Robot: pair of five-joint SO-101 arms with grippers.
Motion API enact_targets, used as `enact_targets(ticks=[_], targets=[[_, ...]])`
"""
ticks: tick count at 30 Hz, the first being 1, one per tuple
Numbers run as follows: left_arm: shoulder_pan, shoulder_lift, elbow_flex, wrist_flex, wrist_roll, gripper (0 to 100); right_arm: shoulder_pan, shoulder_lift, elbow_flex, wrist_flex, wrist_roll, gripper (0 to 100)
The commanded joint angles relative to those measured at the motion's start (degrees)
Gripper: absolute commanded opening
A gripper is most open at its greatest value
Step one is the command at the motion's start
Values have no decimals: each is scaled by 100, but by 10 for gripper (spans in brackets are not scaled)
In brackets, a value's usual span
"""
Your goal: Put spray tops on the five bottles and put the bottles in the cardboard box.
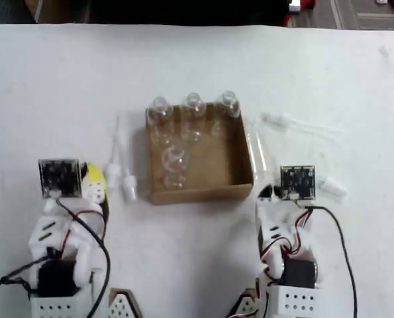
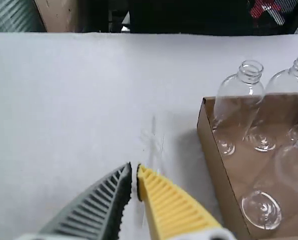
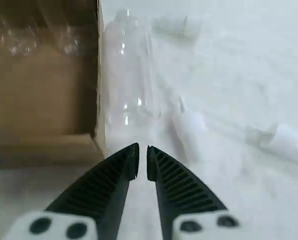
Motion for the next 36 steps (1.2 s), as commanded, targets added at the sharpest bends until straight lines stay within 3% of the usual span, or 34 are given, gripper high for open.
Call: enact_targets(ticks=[1, 3, 36], targets=[[57, -4, 229, -396, -633, 24, 40, -13, 53, 1218, 0, 18], [66, 13, 325, -510, -607, 24, 31, -22, 53, 1886, -9, 17], [57, -259, 651, -712, -571, 24, 13, -13, 53, 1798, 0, 17]])
